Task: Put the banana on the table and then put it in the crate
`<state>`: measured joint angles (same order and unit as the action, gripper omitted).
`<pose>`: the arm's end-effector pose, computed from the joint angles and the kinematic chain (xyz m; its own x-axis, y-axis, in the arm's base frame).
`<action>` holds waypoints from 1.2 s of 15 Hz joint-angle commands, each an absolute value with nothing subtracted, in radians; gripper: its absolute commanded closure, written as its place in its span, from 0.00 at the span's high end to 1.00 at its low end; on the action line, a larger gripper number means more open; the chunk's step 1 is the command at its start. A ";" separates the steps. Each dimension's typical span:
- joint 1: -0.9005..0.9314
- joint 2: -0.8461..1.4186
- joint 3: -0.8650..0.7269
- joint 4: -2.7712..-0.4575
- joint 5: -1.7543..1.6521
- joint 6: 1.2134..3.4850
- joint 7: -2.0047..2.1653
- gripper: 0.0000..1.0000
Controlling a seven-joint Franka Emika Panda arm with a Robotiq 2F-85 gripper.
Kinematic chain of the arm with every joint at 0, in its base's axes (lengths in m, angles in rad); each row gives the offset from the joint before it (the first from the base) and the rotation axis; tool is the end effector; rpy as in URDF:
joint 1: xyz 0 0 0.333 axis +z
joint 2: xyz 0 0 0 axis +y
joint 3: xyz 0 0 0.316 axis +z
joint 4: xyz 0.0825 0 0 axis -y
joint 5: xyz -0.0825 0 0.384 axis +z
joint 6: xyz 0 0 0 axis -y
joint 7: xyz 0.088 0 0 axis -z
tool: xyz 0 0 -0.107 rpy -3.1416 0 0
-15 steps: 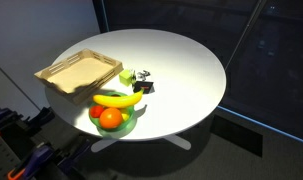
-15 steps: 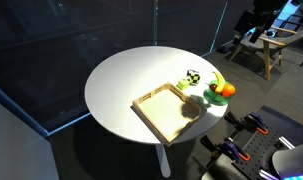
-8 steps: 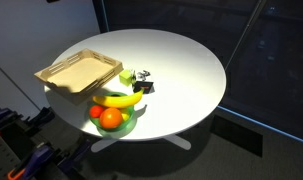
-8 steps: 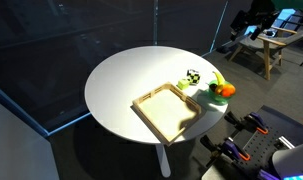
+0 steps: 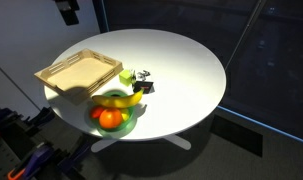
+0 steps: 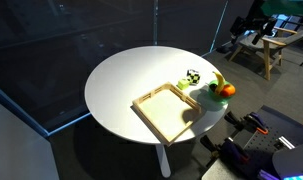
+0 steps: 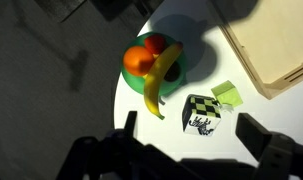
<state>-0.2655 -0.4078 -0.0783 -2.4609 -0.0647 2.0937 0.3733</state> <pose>0.3953 -0.1458 0.4469 0.7768 -0.6280 0.0464 -0.6290 -0.7773 0.0100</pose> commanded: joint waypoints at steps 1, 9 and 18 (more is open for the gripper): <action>-0.269 -0.347 -0.103 -2.413 -0.068 2.134 0.379 1.00; -0.276 -0.208 -0.110 -2.400 -0.120 2.313 0.419 1.00; -0.258 -0.061 -0.145 -2.355 -0.112 2.321 0.422 1.00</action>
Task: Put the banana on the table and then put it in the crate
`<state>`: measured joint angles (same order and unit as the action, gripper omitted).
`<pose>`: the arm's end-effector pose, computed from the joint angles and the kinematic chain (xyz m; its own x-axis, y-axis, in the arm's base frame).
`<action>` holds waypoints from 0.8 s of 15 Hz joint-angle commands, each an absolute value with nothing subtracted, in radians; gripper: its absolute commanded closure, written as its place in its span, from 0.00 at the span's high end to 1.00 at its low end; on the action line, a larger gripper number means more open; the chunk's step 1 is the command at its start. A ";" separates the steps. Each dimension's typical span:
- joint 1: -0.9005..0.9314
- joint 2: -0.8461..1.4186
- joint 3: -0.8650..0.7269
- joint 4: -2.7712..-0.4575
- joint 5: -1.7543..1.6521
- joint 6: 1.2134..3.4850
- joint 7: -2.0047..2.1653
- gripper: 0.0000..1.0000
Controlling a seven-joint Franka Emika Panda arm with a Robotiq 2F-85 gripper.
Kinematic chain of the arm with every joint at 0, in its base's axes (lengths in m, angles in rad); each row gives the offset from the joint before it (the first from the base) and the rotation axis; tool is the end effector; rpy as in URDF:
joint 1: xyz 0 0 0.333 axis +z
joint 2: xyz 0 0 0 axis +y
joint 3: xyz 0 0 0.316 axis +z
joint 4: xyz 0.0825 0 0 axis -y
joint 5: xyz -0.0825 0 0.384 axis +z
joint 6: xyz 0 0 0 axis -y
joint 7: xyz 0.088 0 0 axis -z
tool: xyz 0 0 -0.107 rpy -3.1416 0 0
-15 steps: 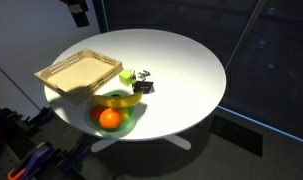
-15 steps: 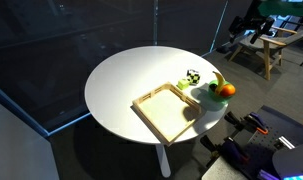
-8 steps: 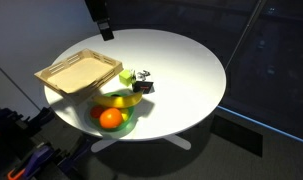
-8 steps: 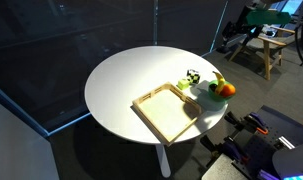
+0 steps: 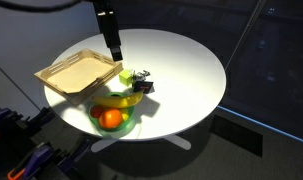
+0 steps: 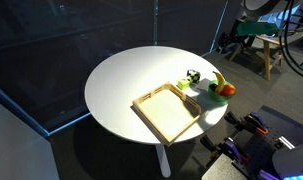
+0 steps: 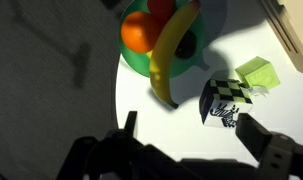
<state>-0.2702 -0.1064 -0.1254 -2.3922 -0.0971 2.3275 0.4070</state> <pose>0.4469 -0.1885 0.3629 0.7400 -0.6699 0.0598 -0.6724 -0.7392 0.0395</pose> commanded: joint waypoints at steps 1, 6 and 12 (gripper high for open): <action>-0.256 -0.047 -0.149 -2.352 -0.107 2.318 0.419 1.00; -0.245 0.005 -0.165 -2.338 -0.094 2.310 0.406 1.00; -0.234 0.010 -0.176 -2.358 -0.097 2.326 0.406 1.00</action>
